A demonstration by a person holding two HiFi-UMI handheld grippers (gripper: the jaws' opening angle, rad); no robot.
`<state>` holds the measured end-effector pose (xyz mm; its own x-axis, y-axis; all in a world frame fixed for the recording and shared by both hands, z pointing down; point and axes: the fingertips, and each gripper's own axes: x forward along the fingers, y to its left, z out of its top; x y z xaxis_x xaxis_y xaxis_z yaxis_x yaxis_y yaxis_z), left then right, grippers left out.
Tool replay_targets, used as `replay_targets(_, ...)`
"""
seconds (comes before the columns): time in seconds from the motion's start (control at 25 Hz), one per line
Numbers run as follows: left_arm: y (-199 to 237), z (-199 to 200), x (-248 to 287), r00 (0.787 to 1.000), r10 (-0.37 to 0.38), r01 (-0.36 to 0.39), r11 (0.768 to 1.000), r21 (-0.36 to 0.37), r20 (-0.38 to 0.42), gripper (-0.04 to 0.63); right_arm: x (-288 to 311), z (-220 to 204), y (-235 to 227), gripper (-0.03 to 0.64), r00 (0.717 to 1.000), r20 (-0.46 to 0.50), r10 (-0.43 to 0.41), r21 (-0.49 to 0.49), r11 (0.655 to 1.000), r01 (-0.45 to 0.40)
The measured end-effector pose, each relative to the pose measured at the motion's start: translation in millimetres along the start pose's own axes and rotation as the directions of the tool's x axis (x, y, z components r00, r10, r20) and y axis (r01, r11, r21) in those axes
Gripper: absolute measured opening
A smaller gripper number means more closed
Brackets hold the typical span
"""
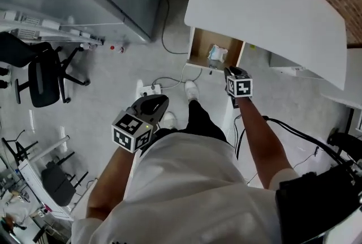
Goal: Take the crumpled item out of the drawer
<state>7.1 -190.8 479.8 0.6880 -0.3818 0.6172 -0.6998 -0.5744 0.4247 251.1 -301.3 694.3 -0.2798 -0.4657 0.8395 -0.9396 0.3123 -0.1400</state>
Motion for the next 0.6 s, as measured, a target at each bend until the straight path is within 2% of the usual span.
replay_targets(0.08, 4, 14, 20, 1.000, 0.005, -0.006, 1.000, -0.018, -0.014, 0.028, 31, -2, -25, 0.123, 0.999, -0.050, 0.007, -0.005, 1.000, -0.007)
replay_targets(0.24, 23, 42, 49, 0.999, 0.023, -0.023, 1.000, 0.002, -0.031, 0.028, 92, 6, -46, 0.143, 0.993, -0.116, 0.038, 0.027, 0.999, -0.035)
replay_targets(0.4, 35, 42, 71, 0.999, 0.021, -0.023, 0.999, -0.025, -0.048, 0.028, 137, -6, -56, 0.149, 0.980, -0.195, 0.033, -0.013, 0.999, -0.036)
replay_targets(0.6, 57, 42, 91, 0.995, 0.036, -0.038, 0.999, -0.020, -0.092, 0.028, 186, -7, -61, 0.149, 0.968, -0.248, 0.024, -0.061, 0.997, -0.041)
